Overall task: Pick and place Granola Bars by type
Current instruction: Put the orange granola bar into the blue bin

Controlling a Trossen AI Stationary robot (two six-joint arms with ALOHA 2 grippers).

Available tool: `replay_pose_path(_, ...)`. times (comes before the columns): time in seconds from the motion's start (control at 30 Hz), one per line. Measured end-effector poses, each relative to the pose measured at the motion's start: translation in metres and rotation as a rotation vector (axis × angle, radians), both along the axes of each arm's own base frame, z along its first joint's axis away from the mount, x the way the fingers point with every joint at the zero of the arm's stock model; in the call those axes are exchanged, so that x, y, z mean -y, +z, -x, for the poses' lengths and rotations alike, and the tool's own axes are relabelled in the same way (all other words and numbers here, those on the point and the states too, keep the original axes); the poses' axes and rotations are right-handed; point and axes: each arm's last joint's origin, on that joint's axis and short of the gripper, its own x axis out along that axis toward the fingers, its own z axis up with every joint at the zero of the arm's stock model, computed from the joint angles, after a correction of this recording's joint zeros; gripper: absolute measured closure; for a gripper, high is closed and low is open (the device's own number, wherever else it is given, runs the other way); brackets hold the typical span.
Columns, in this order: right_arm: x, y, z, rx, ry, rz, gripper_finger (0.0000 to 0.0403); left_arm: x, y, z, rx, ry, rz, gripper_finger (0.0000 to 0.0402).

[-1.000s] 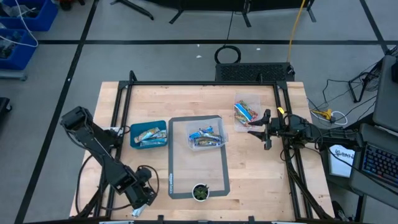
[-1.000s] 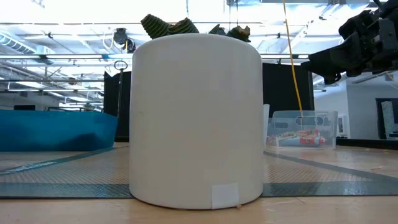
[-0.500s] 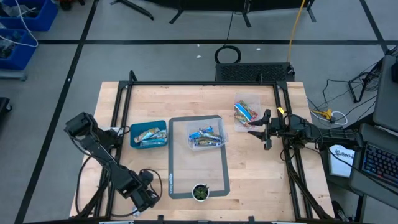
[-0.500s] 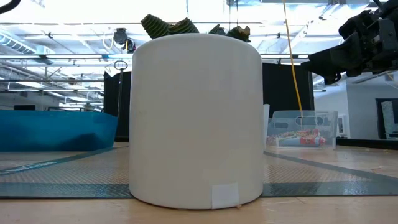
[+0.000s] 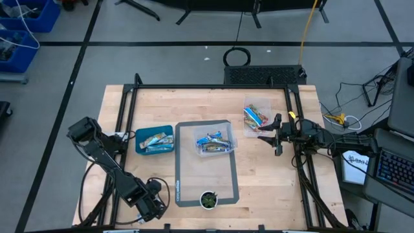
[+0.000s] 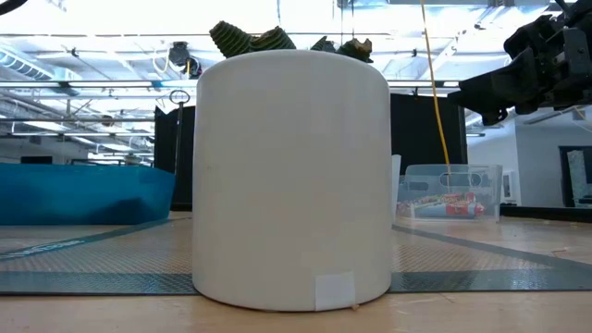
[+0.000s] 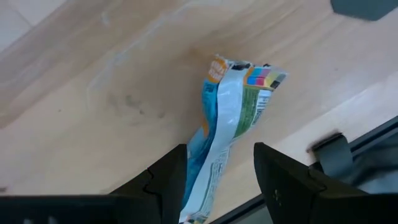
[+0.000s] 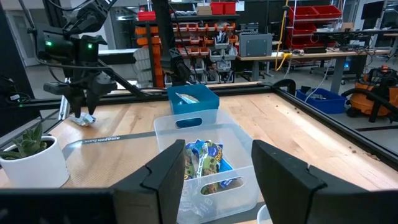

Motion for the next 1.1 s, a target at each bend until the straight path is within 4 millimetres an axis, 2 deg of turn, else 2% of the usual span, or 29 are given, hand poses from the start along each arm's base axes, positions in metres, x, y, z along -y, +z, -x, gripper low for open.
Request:
replay_pose_path(0.47, 0.0, 0.0, 0.0, 0.0, 0.0, 0.0, 0.0227, 0.0, -0.002, 0.003, 0.025, 0.002, -0.046, 0.0213)
replay_pose_path(0.83, 0.0, 0.0, 0.0, 0.0, 0.0, 0.0, 0.0227, -0.005, -0.017, 0.017, -0.041, 0.039, -0.078, 0.0213)
replay_pose_path(1.1, 0.0, 0.0, 0.0, 0.0, 0.0, 0.0, 0.0227, -0.012, -0.022, 0.02, -0.007, 0.03, -0.148, 0.0213)
